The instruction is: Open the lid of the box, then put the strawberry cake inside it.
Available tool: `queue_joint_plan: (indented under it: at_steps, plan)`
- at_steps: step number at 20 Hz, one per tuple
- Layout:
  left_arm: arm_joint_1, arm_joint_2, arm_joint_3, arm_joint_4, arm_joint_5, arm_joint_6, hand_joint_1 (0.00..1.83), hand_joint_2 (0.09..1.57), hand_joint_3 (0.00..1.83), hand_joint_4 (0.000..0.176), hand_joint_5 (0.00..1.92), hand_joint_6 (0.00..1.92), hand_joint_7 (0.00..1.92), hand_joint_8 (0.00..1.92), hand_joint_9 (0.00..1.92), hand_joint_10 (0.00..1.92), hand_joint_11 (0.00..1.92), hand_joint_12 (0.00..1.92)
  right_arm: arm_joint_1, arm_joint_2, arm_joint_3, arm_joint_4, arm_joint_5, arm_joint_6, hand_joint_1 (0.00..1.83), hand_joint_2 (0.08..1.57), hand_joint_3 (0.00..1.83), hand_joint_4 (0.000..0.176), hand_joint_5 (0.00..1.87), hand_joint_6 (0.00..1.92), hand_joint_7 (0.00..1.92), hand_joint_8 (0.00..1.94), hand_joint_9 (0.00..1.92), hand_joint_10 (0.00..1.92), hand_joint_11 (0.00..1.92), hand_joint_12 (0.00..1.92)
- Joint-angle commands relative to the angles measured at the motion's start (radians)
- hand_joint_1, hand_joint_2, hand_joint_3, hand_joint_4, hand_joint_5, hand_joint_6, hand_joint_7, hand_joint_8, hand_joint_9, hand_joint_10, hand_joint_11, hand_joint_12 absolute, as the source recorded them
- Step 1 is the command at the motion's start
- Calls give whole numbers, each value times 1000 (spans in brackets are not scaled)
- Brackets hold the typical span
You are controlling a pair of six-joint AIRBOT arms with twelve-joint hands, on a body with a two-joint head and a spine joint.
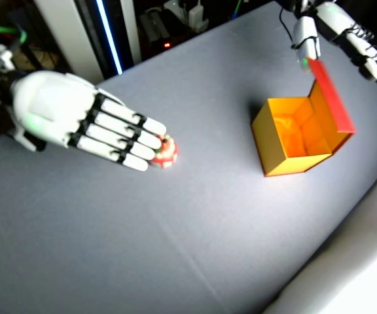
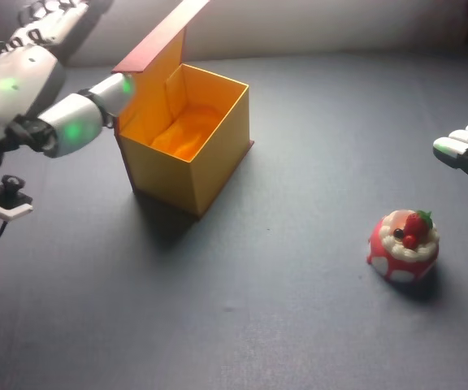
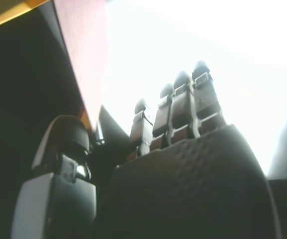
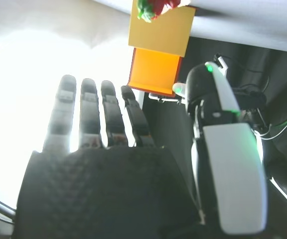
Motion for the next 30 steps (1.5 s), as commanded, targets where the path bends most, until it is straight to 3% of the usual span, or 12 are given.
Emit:
queue_joint_plan:
  at_steps: [1, 4, 5, 8, 9, 10, 16, 19, 23, 27, 29, 30]
  plan:
    - [-4, 11, 17, -5, -127, -13, 365, 1415, 5, 174, 0, 0, 0, 0, 0, 0, 0, 0, 2, -1, 5, 6, 126, 3, 560, 1257, 1, 0, 0, 0, 0, 0, 0, 0, 0, 0]
    - [-5, 6, 54, -64, -93, -35, 347, 1435, 6, 173, 0, 0, 0, 0, 0, 0, 0, 0, 0, -4, 7, 7, 127, 4, 545, 1264, 4, 0, 0, 0, 0, 0, 0, 0, 0, 0]
    - [-6, 9, 67, -85, -68, -35, 391, 1451, 5, 143, 0, 0, 0, 0, 0, 0, 0, 0, -1, -4, 8, 7, 127, 5, 546, 1265, 4, 0, 0, 0, 0, 0, 0, 0, 0, 0]
    - [-6, 18, 84, -123, -29, -35, 424, 1447, 1, 157, 0, 0, 0, 0, 0, 0, 0, 0, -2, -5, 9, 7, 127, 7, 541, 1267, 4, 0, 0, 0, 0, 0, 0, 0, 0, 0]
    - [7, 24, 81, -126, -29, -35, 427, 1440, 0, 139, 0, 0, 0, 0, 0, 0, 0, 0, -2, -5, 9, 7, 127, 8, 516, 1267, 4, 0, 0, 0, 0, 0, 0, 0, 0, 0]
    - [20, 33, 70, -108, -40, -35, 497, 1428, 0, 130, 0, 0, 0, 0, 0, 0, 0, 0, -2, -5, 9, 7, 127, 10, 508, 1266, 3, 0, 0, 0, 0, 0, 0, 0, 0, 0]
    - [61, 91, -23, 117, -87, -21, 710, 1358, 0, 164, 0, 0, 0, 0, 0, 0, 23, 12, 4, -5, 12, -6, 122, 25, 609, 1252, 0, 0, 0, 0, 0, 0, 0, 0, 0, 0]
    - [103, 155, -106, 226, -93, 16, 805, 1391, 2, 109, 4, 1, 0, 0, 0, 0, 12, 6, 27, -13, 27, -17, 81, 30, 608, 1250, 0, 0, 0, 0, 0, 0, 0, 0, 0, 0]
    - [153, 215, -179, 348, -78, 23, 786, 1378, 0, 122, 24, 8, 0, 0, 0, 0, 3, 10, 73, -39, 58, -30, -4, 31, 709, 1195, 0, 0, 0, 0, 0, 0, 5, 2, 0, 0]
    - [229, 292, -256, 411, -98, 23, 773, 1343, 0, 59, 50, 7, 0, 0, 0, 0, 4, 2, 143, -92, 104, -58, -115, 35, 781, 1133, 0, 0, 0, 0, 14, 5, 49, 20, 19, 9]
    - [247, 305, -274, 430, -104, 23, 746, 1338, 0, 13, 89, 19, 0, 0, 0, 0, 49, 26, 164, -121, 127, -61, -158, 36, 827, 1081, 7, 0, 32, 12, 73, 29, 124, 40, 0, 614]
    - [251, 308, -279, 439, -103, 23, 715, 1349, 0, 8, 83, 13, 0, 0, 0, 0, 39, 28, 172, -133, 139, -61, -173, 37, 828, 1080, 4, 0, 34, 8, 81, 15, 131, 43, 0, 807]
